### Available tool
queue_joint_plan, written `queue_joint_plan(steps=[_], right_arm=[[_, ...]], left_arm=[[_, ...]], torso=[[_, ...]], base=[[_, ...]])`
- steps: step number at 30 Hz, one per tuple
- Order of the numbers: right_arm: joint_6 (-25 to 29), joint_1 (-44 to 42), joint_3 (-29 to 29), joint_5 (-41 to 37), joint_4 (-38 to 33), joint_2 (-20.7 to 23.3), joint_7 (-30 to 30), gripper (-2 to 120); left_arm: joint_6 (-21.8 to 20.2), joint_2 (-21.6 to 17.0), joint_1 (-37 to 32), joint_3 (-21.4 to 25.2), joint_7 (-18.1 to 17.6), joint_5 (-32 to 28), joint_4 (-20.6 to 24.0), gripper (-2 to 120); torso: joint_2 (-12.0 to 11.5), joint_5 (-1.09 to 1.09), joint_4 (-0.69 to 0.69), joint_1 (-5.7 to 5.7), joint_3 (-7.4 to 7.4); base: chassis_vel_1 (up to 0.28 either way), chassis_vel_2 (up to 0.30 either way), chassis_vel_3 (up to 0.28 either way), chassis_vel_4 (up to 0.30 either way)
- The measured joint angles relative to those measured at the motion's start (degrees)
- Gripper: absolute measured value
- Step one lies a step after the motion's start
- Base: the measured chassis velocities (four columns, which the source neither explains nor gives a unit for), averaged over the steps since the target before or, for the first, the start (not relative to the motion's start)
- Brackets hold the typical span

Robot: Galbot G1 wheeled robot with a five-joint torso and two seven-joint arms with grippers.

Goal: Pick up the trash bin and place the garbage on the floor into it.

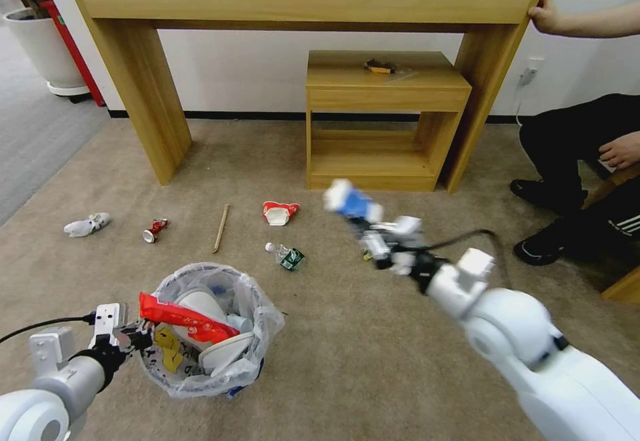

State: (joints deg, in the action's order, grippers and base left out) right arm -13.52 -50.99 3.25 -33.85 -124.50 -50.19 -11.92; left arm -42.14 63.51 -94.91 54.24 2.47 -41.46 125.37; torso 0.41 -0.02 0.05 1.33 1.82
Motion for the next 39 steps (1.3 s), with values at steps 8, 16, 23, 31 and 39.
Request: queue_joint_plan(steps=[8, 16, 23, 31, 39], right_arm=[[0.1, 9.0, 13.1, -2.0, 2.0, -2.1, 0.0, 0], [0.6, 11.8, 21.6, -1.7, 6.1, -4.2, 0.8, 0], [0.3, 12.1, 25.9, -0.2, 9.6, -5.8, 1.9, 22], [0.2, 12.6, 26.2, 0.2, 12.1, -8.2, 4.0, 48], [0.1, 10.6, 19.5, 0.7, 11.7, -8.6, 9.1, 76]], left_arm=[[0.0, -1.6, 2.8, -2.8, -1.9, -1.8, -2.0, 0], [0.0, -1.9, 4.5, -5.1, -3.3, -2.5, -2.8, 0], [0.0, -2.0, 5.0, -5.5, -3.5, -2.9, -3.3, 0], [0.0, -2.2, 5.3, -5.1, -3.4, -3.5, -3.6, 0], [0.0, -1.5, 4.3, -3.1, -1.8, -3.2, -4.5, 0]], torso=[[0.0, -0.01, -0.01, 0.00, 0.00], [0.0, 0.00, 0.00, 0.00, -0.01], [0.0, 0.01, -0.01, 0.00, -0.01], [0.0, 0.01, -0.01, 0.00, -0.01], [0.0, 0.01, -0.02, 0.00, -0.01]], base=[[0.000, 0.000, 0.000, 0.000], [0.000, 0.000, 0.000, 0.000], [0.000, 0.000, 0.000, 0.000], [0.000, 0.000, 0.000, 0.000], [0.000, 0.000, 0.000, 0.000]])
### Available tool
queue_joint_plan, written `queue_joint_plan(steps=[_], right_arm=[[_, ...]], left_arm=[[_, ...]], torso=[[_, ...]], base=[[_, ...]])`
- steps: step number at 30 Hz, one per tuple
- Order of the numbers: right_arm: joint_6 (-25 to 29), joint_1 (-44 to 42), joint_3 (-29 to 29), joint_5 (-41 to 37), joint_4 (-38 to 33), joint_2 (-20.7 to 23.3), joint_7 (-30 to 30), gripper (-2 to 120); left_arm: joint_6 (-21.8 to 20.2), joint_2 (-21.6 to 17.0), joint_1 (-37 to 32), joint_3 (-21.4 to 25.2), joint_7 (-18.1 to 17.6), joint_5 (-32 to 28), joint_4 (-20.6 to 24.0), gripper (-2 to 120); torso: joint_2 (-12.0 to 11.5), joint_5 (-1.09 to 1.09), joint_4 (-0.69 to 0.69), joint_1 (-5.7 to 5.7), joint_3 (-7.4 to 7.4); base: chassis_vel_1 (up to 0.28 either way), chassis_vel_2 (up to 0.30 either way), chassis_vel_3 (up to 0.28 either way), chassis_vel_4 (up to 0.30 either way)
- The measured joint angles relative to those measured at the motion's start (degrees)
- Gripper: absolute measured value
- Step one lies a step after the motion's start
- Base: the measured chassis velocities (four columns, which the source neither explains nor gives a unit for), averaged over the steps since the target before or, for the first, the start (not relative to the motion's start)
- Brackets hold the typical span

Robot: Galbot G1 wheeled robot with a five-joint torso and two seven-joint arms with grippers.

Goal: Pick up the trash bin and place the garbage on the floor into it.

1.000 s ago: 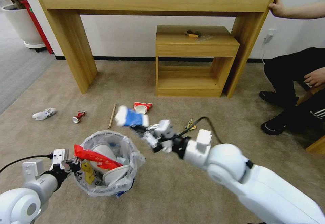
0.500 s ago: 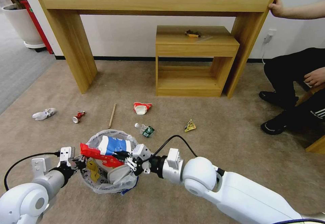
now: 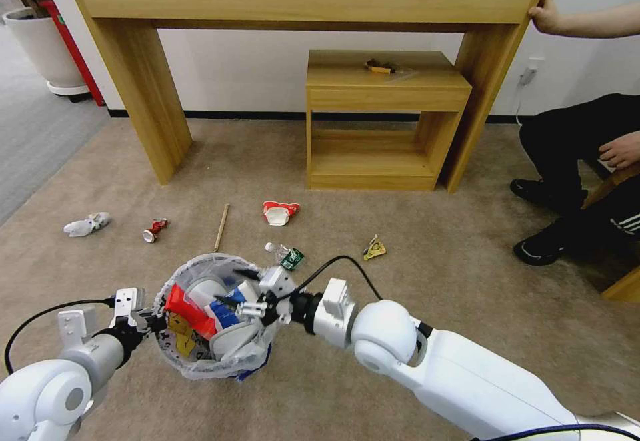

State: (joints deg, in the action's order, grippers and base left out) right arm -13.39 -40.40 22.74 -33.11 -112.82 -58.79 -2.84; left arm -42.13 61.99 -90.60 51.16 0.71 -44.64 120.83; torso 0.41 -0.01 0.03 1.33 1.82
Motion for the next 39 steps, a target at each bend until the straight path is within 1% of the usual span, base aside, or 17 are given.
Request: queue_joint_plan(steps=[2, 3, 4, 5, 6, 7, 8, 9, 10, 13, 14, 17, 18, 20, 26, 32, 39], right_arm=[[-0.2, -3.8, -5.4, 1.7, 0.0, 1.2, 2.0, 86], [-0.1, -5.4, -7.0, 2.3, 0.1, 1.7, 3.1, 89], [-0.1, -5.4, -7.0, 2.3, 0.1, 1.7, 3.1, 89], [0.2, -7.0, -8.6, 2.8, 0.4, 2.2, 4.0, 94], [1.0, -10.5, -12.8, 3.7, 1.0, 2.8, 4.9, 99], [1.0, -10.5, -12.8, 3.7, 1.0, 2.8, 4.9, 99], [1.5, -13.0, -16.2, 4.5, 1.4, 2.9, 5.0, 100], [1.7, -14.5, -18.2, 4.9, 1.7, 3.0, 5.0, 100], [1.7, -14.5, -18.2, 4.9, 1.7, 3.0, 5.0, 100], [3.0, -22.1, -28.6, 7.7, 2.1, 2.2, 4.2, 100], [3.0, -22.1, -28.6, 7.7, 2.1, 2.2, 4.2, 100], [4.1, -28.6, -35.8, 9.5, 0.9, 1.1, 2.7, 100], [4.1, -28.6, -35.8, 9.5, 0.9, 1.1, 2.7, 100], [4.8, -31.6, -38.9, 10.6, 0.5, 0.5, 1.6, 100], [5.5, -33.2, -40.5, 11.5, -0.1, -0.9, 1.2, 100], [4.9, -32.4, -38.7, 12.4, -0.7, -2.3, 2.1, 100], [3.7, -31.4, -37.3, 13.6, -0.7, -2.9, 1.9, 100]], left_arm=[[0.0, 0.6, -1.1, 1.2, 1.2, 0.5, -0.3, 0], [0.0, 0.8, -1.7, 1.8, 1.8, 0.8, -0.4, 0], [0.0, 0.8, -1.7, 1.8, 1.8, 0.8, -0.4, 0], [0.0, 0.9, -2.2, 2.2, 2.4, 1.3, -0.5, 0], [0.0, 1.1, -3.2, 3.0, 3.6, 2.2, -0.6, 0], [0.0, 1.1, -3.2, 3.0, 3.6, 2.2, -0.6, 0], [0.0, 1.3, -3.9, 3.6, 4.4, 2.8, -0.8, 0], [0.0, 1.3, -4.2, 3.9, 4.8, 3.2, -1.0, 0], [0.0, 1.3, -4.2, 3.9, 4.8, 3.2, -1.0, 0], [0.0, 1.6, -5.4, 6.0, 6.0, 3.7, -2.2, 0], [0.0, 1.6, -5.4, 6.0, 6.0, 3.7, -2.2, 0], [0.0, 1.6, -5.9, 8.3, 6.7, 3.4, -3.3, 0], [0.0, 1.6, -5.9, 8.3, 6.7, 3.4, -3.3, 0], [0.0, 1.5, -6.0, 9.1, 6.9, 3.0, -3.5, 0], [0.0, 1.5, -5.6, 8.7, 6.9, 2.8, -3.5, 0], [0.0, 1.6, -5.4, 7.9, 6.9, 2.9, -2.7, 0], [0.0, 1.6, -6.5, 8.7, 7.4, 2.8, -2.4, 0]], torso=[[0.0, 0.00, 0.01, 0.00, 0.00], [0.0, 0.01, 0.02, 0.00, 0.00], [0.0, 0.01, 0.02, 0.00, 0.00], [0.0, 0.01, 0.02, 0.00, 0.00], [0.0, 0.01, 0.03, 0.00, 0.00], [0.0, 0.01, 0.03, 0.00, 0.00], [0.0, 0.02, 0.01, 0.00, -0.01], [0.0, 0.01, 0.02, 0.00, -0.01], [0.0, 0.01, 0.02, 0.00, -0.01], [0.0, 0.00, 0.01, 0.00, -0.01], [0.0, 0.00, 0.01, 0.00, -0.01], [0.0, 0.01, 0.01, 0.00, -0.01], [0.0, 0.01, 0.01, 0.00, -0.01], [0.0, 0.01, 0.02, 0.00, -0.01], [0.0, 0.01, 0.01, 0.00, -0.01], [0.0, 0.00, 0.02, 0.00, -0.01], [0.0, -0.01, 0.01, 0.00, 0.00]], base=[[0.000, 0.000, 0.000, 0.000], [0.000, 0.000, 0.000, 0.000], [0.000, 0.000, 0.000, 0.000], [0.000, 0.000, 0.000, 0.000], [0.000, 0.000, 0.000, 0.000], [0.000, 0.000, 0.000, 0.000], [0.000, 0.000, 0.000, 0.000], [0.000, 0.000, 0.000, 0.000], [0.000, 0.000, 0.000, 0.000], [0.000, 0.000, 0.000, 0.000], [0.000, 0.000, 0.000, 0.000], [0.000, 0.000, 0.000, 0.000], [0.000, 0.000, 0.000, 0.000], [0.000, 0.000, 0.000, 0.000], [0.000, 0.000, 0.000, 0.000], [0.029, 0.031, -0.024, -0.024], [0.156, 0.154, -0.171, -0.182]])
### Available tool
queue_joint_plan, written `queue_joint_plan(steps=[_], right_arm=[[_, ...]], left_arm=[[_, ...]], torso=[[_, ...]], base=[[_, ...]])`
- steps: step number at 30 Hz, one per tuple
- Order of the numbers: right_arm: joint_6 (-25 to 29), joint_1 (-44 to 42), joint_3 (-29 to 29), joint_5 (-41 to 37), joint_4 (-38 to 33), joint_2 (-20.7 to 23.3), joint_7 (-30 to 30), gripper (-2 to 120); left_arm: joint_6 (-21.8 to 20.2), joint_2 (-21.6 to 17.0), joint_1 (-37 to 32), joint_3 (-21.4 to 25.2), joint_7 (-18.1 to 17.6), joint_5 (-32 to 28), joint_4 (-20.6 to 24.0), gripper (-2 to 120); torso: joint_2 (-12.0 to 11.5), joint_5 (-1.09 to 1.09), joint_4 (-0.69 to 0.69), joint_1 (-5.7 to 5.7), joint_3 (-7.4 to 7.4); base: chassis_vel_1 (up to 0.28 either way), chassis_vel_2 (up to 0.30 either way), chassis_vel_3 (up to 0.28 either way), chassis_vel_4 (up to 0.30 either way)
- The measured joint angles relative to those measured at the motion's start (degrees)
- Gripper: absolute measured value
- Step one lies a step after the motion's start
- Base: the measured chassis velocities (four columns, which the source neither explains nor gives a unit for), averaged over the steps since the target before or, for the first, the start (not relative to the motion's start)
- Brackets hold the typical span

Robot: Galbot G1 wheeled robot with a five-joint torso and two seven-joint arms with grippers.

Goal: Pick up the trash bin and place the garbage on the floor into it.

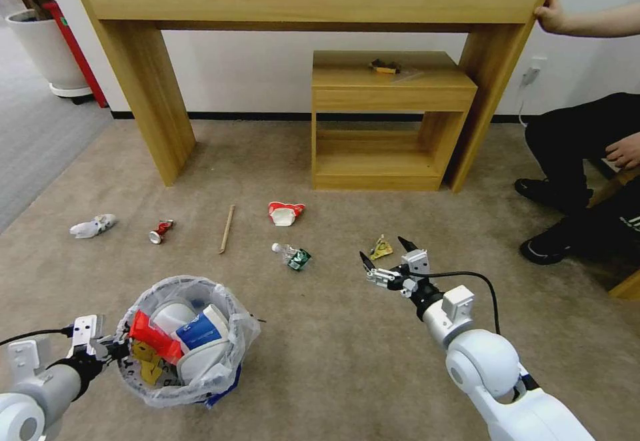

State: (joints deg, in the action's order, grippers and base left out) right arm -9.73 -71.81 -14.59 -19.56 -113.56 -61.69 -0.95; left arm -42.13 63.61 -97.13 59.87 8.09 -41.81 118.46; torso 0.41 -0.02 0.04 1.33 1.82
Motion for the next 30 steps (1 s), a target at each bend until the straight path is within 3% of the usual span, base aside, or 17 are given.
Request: queue_joint_plan(steps=[11, 30], right_arm=[[-0.7, 0.3, 2.1, 1.5, 0.5, -0.2, 0.5, 100], [-1.1, 0.8, 2.7, 1.3, 1.4, 0.4, 2.1, 100]], left_arm=[[0.0, 0.2, -0.8, 0.6, 1.1, 0.0, 0.2, 0], [0.0, -0.1, -0.4, 0.9, 1.7, -0.1, 0.0, 0]], torso=[[0.0, 0.04, -0.02, -0.01, -0.01], [0.0, 0.00, 0.02, 0.00, -0.01]], base=[[0.261, 0.286, -0.258, -0.289], [0.247, 0.463, -0.253, -0.459]])
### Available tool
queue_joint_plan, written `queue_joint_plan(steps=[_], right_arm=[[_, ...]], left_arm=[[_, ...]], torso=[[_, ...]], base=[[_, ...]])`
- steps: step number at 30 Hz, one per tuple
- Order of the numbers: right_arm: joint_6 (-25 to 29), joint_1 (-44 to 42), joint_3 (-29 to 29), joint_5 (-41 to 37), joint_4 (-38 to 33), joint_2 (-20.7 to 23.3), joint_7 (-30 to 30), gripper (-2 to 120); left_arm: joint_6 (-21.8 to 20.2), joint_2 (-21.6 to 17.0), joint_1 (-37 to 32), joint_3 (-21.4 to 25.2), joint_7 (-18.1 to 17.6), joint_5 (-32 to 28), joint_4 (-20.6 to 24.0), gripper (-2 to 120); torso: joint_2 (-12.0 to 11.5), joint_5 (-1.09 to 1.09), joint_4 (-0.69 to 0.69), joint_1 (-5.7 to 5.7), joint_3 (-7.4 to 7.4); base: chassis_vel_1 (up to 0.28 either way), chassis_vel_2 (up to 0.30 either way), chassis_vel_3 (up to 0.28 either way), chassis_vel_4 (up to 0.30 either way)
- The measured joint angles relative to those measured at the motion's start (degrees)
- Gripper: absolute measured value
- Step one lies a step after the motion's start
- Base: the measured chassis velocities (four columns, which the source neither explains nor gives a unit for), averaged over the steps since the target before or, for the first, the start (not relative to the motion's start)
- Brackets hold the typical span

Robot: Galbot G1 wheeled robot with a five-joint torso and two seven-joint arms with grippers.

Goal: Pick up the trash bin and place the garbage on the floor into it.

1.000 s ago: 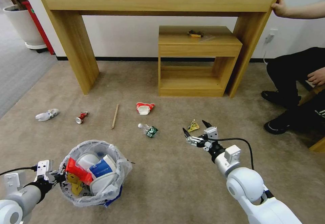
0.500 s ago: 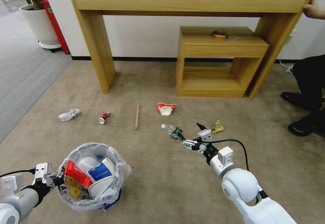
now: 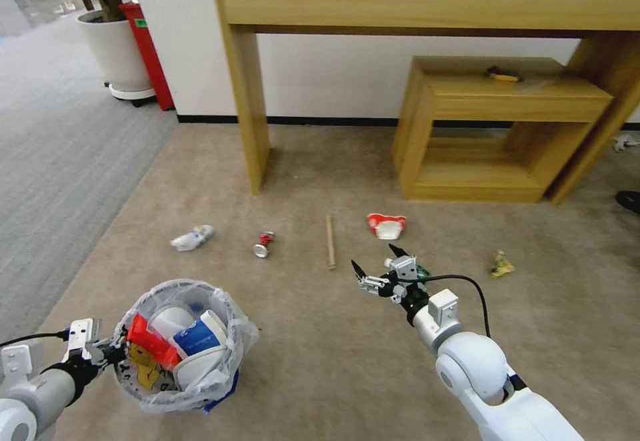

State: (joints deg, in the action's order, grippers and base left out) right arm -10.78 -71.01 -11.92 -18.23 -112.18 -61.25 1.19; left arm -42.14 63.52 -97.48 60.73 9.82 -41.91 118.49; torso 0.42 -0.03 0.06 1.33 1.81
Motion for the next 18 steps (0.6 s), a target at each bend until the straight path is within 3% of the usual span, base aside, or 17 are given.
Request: queue_joint_plan(steps=[7, 10, 11, 18], right_arm=[[-0.2, 0.1, 0.0, -1.8, 0.2, 0.0, 0.5, 100], [-0.4, 0.1, 0.0, -2.8, 0.3, 0.0, 0.8, 100], [-0.5, 0.1, 0.0, -3.1, 0.4, 0.0, 0.9, 100], [-0.6, 0.1, 0.1, -3.1, 0.5, 0.1, 1.0, 100]], left_arm=[[0.0, 0.2, 0.2, -0.1, -0.1, 0.0, 0.5, 0], [0.0, 0.3, 0.0, -0.1, -0.1, 0.0, 0.7, 0], [0.0, 0.4, -0.1, -0.1, -0.1, 0.0, 0.9, 0], [0.0, 0.5, -0.4, 0.1, -0.1, 0.0, 1.5, 0]], torso=[[0.0, 0.05, -0.02, 0.00, 0.00], [0.0, -0.03, 0.00, 0.00, 0.00], [0.0, 0.04, -0.02, 0.00, 0.00], [0.0, -0.02, -0.01, 0.00, 0.00]], base=[[0.231, 0.485, -0.221, -0.479], [0.170, 0.495, -0.192, -0.498], [0.166, 0.493, -0.174, -0.491], [0.080, 0.428, -0.048, -0.422]])
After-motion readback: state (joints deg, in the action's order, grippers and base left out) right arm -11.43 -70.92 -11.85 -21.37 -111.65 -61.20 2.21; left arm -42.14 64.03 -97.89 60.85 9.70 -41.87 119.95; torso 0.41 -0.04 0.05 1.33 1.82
